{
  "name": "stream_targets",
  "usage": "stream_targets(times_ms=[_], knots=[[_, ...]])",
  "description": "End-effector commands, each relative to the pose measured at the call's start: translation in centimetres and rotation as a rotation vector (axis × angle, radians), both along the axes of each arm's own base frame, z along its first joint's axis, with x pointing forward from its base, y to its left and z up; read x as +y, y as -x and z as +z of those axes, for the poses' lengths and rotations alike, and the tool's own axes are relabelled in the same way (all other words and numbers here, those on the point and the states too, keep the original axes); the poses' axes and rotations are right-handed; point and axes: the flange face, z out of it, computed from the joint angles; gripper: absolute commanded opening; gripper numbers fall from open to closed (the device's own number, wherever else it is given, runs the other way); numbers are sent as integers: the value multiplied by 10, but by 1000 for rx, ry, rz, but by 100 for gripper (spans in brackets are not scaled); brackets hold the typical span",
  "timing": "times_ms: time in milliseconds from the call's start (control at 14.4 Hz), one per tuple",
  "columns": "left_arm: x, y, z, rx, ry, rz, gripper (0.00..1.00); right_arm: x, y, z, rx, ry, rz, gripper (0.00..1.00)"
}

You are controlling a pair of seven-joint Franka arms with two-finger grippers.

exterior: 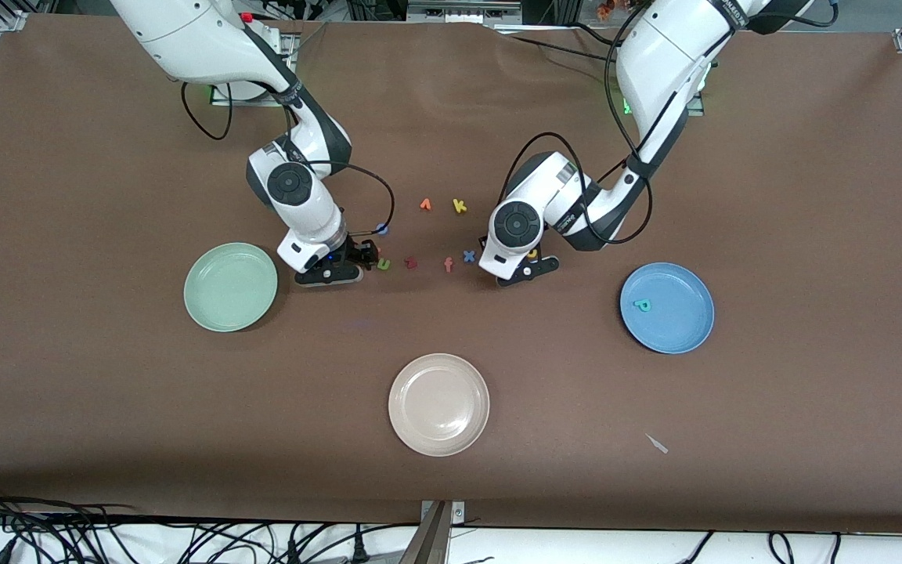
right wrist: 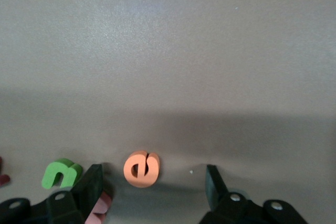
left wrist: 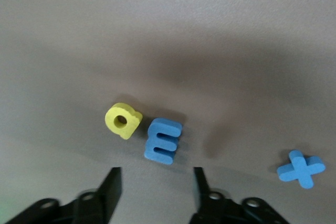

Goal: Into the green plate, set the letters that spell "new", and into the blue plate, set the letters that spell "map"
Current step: 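Carry the orange 'e' to the green plate while the left grasps 'E'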

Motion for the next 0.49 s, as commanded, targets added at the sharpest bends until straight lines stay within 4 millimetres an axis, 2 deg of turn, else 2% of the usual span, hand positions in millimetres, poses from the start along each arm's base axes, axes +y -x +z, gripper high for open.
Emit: stream_targets(times_ms=[0, 69, 139, 208, 277, 416], knots=[[3, -4, -9, -9, 21, -21, 57, 6, -4, -3, -23, 3, 8, 79], [3, -4, -8, -10, 23, -24, 56, 7, -4, -3, -23, 3, 10, 74], [2, -5, -7, -12, 26, -25, 54, 7, -4, -3, -23, 3, 10, 64], [3, -6, -7, -13, 34, -45, 46, 4, -5, -3, -25, 7, 11, 61], [6, -8, -8, -10, 45, -77, 44, 5, -4, -3, -27, 10, 18, 53], [10, -10, -11, -4, 55, -102, 44, 5, -5, -2, -29, 9, 18, 47]])
